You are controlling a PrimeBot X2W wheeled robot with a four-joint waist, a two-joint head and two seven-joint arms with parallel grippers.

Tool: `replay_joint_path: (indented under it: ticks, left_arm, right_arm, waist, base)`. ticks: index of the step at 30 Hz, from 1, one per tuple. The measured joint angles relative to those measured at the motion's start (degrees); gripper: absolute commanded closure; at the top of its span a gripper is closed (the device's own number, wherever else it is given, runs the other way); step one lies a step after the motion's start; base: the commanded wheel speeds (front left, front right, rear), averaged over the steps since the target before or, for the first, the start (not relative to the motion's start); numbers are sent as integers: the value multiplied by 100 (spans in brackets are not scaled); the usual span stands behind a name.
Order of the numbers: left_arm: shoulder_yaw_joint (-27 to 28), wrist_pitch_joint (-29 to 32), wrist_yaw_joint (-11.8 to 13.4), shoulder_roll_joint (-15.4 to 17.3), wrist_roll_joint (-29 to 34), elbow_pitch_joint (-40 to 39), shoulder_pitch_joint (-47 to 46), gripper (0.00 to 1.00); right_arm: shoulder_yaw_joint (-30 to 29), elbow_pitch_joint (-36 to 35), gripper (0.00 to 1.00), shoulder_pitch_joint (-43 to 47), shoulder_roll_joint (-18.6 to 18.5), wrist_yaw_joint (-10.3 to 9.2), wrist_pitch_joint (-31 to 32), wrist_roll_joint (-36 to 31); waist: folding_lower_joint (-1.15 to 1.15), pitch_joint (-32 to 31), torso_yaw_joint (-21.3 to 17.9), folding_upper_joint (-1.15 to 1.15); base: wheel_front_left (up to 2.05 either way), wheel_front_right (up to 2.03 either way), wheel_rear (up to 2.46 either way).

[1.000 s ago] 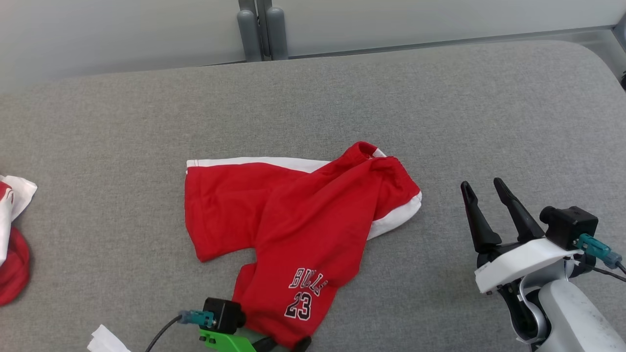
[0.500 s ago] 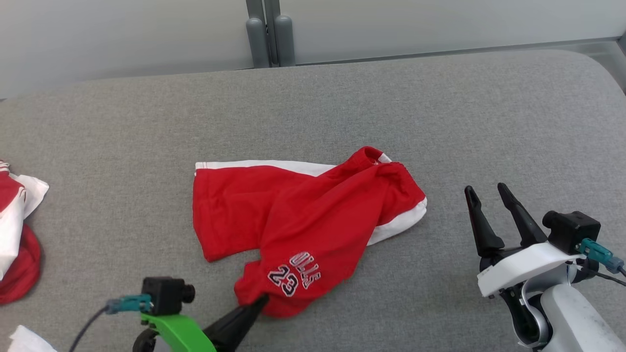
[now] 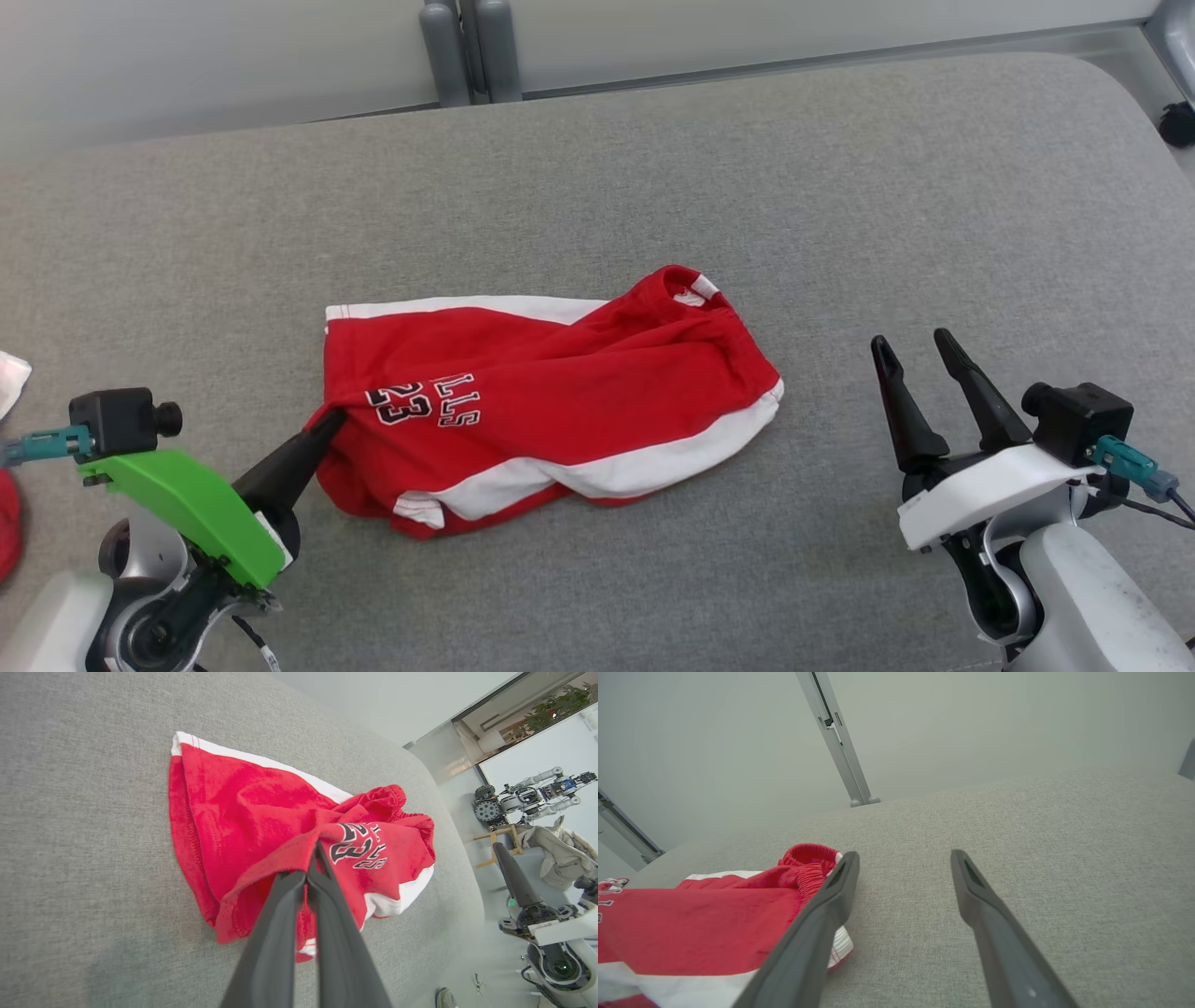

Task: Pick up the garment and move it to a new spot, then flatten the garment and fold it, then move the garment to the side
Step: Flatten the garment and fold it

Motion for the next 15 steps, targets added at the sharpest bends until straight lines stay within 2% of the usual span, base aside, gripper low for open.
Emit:
replay_joint_path:
  ticks: [7, 11, 12, 13, 14, 15]
  left_arm:
    - [-35, 350, -89, 5, -247, 932, -689, 100]
    - [-242, 587, -101, -87, -278, 1522, -1134, 100]
    - [-289, 655, -102, -96, -278, 1644, -1194, 87]
    - [-345, 680, -104, -102, -274, 1775, -1246, 22]
    - [-374, 673, -113, -108, -245, 1898, -1293, 0]
    - [-383, 656, -115, -105, -234, 1970, -1332, 0]
  right_arm:
    - [31, 66, 0, -83, 3, 0, 4, 2]
    - [55, 160, 0, -119, 30, 0, -11, 3]
    - [80, 176, 0, -127, 41, 0, -11, 3]
    - [112, 199, 0, -139, 60, 0, -11, 3]
    - [135, 212, 0, -150, 75, 0, -12, 12]
    - [148, 230, 0, -154, 82, 0, -13, 15]
  waist:
    - [0, 145, -184, 0]
    - [0, 140, -193, 0]
    - [0, 127, -193, 0]
    - [0, 106, -195, 0]
    - [0, 82, -199, 0]
    - [0, 54, -204, 0]
  base:
    - [0, 0, 0]
    - [0, 0, 0]
    - [0, 0, 0]
    - [0, 0, 0]
    - [0, 0, 0]
    - [0, 0, 0]
